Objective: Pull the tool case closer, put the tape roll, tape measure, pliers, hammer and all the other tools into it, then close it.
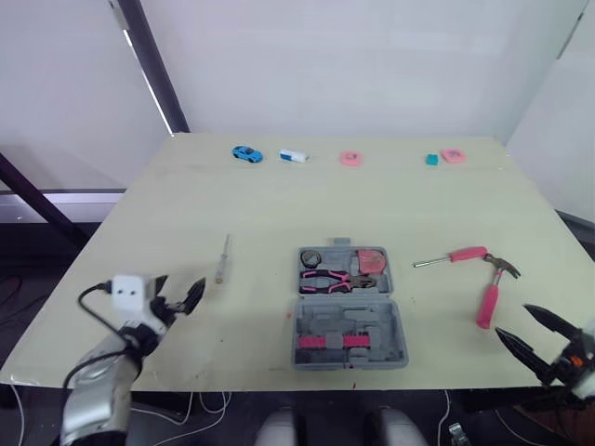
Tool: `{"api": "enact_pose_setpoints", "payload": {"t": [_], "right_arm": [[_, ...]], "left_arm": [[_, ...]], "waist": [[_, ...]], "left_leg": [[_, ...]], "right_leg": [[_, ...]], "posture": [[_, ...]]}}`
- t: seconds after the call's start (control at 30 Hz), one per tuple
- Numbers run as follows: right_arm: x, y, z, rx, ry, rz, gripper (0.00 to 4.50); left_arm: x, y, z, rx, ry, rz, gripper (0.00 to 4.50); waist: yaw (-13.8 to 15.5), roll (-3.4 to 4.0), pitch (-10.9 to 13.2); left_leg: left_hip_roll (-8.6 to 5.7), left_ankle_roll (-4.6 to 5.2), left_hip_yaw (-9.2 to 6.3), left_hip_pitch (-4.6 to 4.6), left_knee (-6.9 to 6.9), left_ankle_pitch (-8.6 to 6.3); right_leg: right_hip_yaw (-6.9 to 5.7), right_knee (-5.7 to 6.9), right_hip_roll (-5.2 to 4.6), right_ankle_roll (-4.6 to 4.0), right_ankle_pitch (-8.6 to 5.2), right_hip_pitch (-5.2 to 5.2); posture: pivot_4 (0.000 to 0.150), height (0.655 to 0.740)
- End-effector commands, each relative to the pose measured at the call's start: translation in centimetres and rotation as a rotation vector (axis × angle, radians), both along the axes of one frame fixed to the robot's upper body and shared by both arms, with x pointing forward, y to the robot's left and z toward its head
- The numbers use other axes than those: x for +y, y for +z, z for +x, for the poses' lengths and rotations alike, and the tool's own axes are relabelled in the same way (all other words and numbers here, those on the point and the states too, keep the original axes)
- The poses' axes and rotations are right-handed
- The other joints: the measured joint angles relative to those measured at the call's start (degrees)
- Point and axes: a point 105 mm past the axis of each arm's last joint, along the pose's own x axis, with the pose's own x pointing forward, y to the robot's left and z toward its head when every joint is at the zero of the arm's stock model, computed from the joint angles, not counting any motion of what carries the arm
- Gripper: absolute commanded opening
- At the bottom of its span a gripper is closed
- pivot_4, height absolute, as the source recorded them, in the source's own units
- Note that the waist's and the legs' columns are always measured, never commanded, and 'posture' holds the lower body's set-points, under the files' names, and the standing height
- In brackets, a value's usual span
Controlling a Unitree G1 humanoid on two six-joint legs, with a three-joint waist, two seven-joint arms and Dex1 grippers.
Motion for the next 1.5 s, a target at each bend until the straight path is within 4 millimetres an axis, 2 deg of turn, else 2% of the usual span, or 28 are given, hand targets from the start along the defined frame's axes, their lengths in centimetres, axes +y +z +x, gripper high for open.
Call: {"api": "enact_pose_setpoints", "payload": {"t": [0.03, 0.2, 0.33, 0.5, 0.6, 0.7, 0.73, 0.8, 0.83, 0.87, 1.27, 1.5], "right_arm": [[2.3, 2.1, 0.6, -0.052, 0.117, -0.011, 4.47], [3.9, 3.6, 1.3, -0.091, 0.188, -0.021, 4.47], [4.3, 3.7, 1.7, -0.105, 0.217, -0.036, 4.47], [4.7, 3.8, 2.1, -0.117, 0.247, -0.04, 4.47], [5.2, 3.8, 2.5, -0.126, 0.267, -0.047, 4.5], [5.8, 3.9, 2.7, -0.134, 0.283, -0.05, 4.5], [6.1, 4.0, 2.9, -0.138, 0.289, -0.049, 4.5], [6.5, 4.1, 3.0, -0.142, 0.3, -0.045, 4.5], [6.8, 4.2, 3.0, -0.144, 0.311, -0.041, 4.5], [7.0, 4.3, 3.0, -0.147, 0.323, -0.04, 4.5], [10.3, 5.6, 1.4, -0.143, 0.577, -0.019, 4.5], [10.9, 5.8, 0.9, -0.088, 0.65, 0.007, 4.5]], "left_arm": [[-0.1, -0.1, 1.5, 0.05, 0.071, 0.022, 4.5], [-1.5, -0.4, 4.0, 0.093, 0.084, 0.025, 4.5], [-2.4, -0.8, 5.7, 0.121, 0.083, 0.039, 4.5], [-3.1, -1.4, 6.9, 0.159, 0.085, 0.043, 4.5], [-3.3, -2.0, 7.3, 0.189, 0.088, 0.051, 3.76], [-2.7, -2.1, 7.6, 0.198, 0.129, 0.065, 2.25], [-2.5, -2.1, 7.6, 0.199, 0.138, 0.067, 1.91], [-2.4, -2.4, 7.7, 0.209, 0.138, 0.075, 0.7], [-2.3, -2.6, 7.6, 0.214, 0.14, 0.073, 0.26], [-2.3, -2.7, 7.5, 0.219, 0.143, 0.07, 0.08], [-1.4, -3.2, 6.8, 0.229, 0.156, 0.078, 0.11], [-1.4, -3.2, 6.8, 0.232, 0.153, 0.078, 0.11]], "waist": [[0.04, -0.01, 0.01], [0.17, -0.06, 0.03], [0.33, -0.15, 0.08], [0.22, -0.24, 0.13], [0.12, -0.24, 0.14], [0.15, -0.24, 0.13], [0.17, -0.24, 0.13], [0.18, -0.24, 0.13], [0.18, -0.24, 0.13], [0.17, -0.24, 0.13], [-0.22, -0.23, 0.13], [-0.22, -0.23, 0.13]], "left_leg": [[-0.02, 0.0, -0.03, -0.01, 0.0, 0.0], [-0.06, 0.0, -0.12, -0.04, 0.0, 0.0], [-0.11, 0.0, -0.05, -0.04, 0.05, 0.01], [-0.11, 0.0, -0.06, -0.06, 0.08, 0.01], [-0.11, -0.01, -0.06, -0.06, 0.08, 0.01], [-0.11, -0.01, -0.06, -0.06, 0.14, 0.01], [-0.11, -0.01, -0.07, -0.06, 0.14, 0.01], [-0.11, -0.01, -0.07, -0.06, 0.17, 0.01], [-0.11, -0.01, -0.06, -0.06, 0.18, 0.01], [-0.11, -0.01, -0.06, -0.06, 0.18, 0.01], [-0.09, -0.01, -0.14, -0.02, 0.2, 0.01], [-0.08, -0.01, -0.16, -0.01, 0.19, 0.01]], "right_leg": [[0.0, 0.01, 0.01, 0.03, 0.02, 0.0], [-0.06, 0.02, 0.07, 0.07, 0.03, 0.02], [-0.08, 0.03, 0.08, 0.08, 0.04, 0.04], [-0.11, 0.02, 0.08, 0.08, 0.04, 0.06], [-0.11, 0.03, 0.08, 0.09, 0.05, 0.06], [-0.14, 0.08, 0.08, 0.09, 0.05, 0.07], [-0.14, 0.08, 0.08, 0.09, 0.05, 0.08], [-0.14, 0.1, 0.08, 0.09, 0.05, 0.08], [-0.15, 0.1, 0.08, 0.09, 0.05, 0.09], [-0.15, 0.1, 0.08, 0.09, 0.05, 0.1], [-0.12, 0.13, 0.07, 0.09, 0.05, 0.1], [-0.12, 0.13, 0.07, 0.09, 0.06, 0.1]], "posture": [[0.15, 0.74], [0.15, 0.74], [0.15, 0.74], [0.15, 0.74], [0.15, 0.74], [0.15, 0.74], [0.15, 0.74], [0.15, 0.74], [0.15, 0.74], [0.15, 0.74], [0.15, 0.74], [0.15, 0.74]]}}
